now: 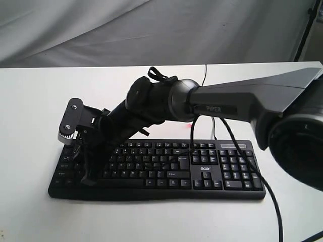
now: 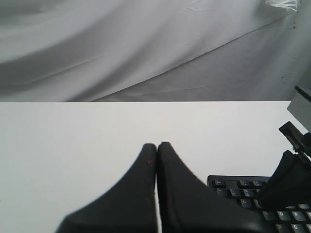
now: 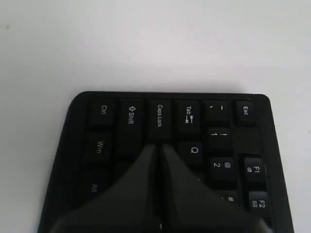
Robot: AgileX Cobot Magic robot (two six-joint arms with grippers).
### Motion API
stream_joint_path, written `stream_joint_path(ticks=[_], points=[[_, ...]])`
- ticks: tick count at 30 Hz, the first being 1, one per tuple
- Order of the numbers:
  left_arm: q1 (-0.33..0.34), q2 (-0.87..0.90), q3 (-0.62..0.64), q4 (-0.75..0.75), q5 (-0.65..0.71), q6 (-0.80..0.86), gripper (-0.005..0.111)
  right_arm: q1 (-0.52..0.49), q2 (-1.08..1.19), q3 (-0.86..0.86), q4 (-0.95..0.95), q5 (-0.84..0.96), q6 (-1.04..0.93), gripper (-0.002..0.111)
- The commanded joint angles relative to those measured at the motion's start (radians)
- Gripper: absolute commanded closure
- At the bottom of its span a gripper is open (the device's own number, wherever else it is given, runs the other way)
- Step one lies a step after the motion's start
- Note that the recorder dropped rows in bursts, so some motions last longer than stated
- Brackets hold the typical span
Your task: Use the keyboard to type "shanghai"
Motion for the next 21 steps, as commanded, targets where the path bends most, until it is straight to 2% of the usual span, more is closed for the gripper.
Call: stream_joint_path(ticks=[1, 21], points=[[-0.004, 0.003, 0.001, -0.004, -0.003, -0.001, 0.106, 0.001, -0.002, -0.006, -0.018, 0.001, -0.001, 0.108], [-0.004, 0.003, 0.001, -0.004, -0.003, -0.001, 0.106, 0.001, 0.005, -0.006, -0.027, 0.003, -0.001, 0.108]])
